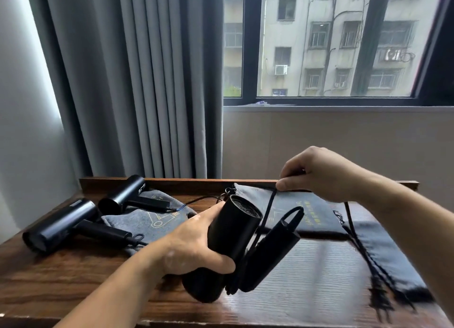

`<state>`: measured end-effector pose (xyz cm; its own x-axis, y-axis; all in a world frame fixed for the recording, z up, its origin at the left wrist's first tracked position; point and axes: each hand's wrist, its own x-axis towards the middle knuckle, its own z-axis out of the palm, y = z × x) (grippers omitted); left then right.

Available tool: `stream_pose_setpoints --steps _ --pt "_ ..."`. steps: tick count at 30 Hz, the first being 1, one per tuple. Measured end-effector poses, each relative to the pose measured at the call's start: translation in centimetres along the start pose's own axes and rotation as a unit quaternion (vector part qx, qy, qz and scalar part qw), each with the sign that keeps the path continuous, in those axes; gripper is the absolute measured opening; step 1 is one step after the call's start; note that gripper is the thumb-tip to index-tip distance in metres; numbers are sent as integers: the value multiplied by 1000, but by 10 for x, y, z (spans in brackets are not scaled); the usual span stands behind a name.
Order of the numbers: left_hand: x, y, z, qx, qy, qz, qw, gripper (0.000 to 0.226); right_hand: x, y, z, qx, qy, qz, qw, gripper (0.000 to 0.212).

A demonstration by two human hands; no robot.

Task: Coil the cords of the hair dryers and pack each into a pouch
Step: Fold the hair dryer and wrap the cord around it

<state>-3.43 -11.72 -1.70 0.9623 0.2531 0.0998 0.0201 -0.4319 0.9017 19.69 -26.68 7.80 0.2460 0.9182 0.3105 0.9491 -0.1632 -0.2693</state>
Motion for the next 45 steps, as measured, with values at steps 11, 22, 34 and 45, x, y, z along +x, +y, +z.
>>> stream_pose_setpoints --steps 11,22,34,45 --pt "3 27 10 -357 131 181 907 44 -24 -7 46 183 -87 74 976 27" --pt "10 21 16 35 456 80 885 64 -84 -51 87 90 -159 30 983 26" --pt "1 8 20 155 221 11 963 62 -65 -61 -21 -194 11 -80 978 24" --pt "-11 11 24 -218 -121 98 964 72 -27 -3 -33 55 -50 -105 992 12"
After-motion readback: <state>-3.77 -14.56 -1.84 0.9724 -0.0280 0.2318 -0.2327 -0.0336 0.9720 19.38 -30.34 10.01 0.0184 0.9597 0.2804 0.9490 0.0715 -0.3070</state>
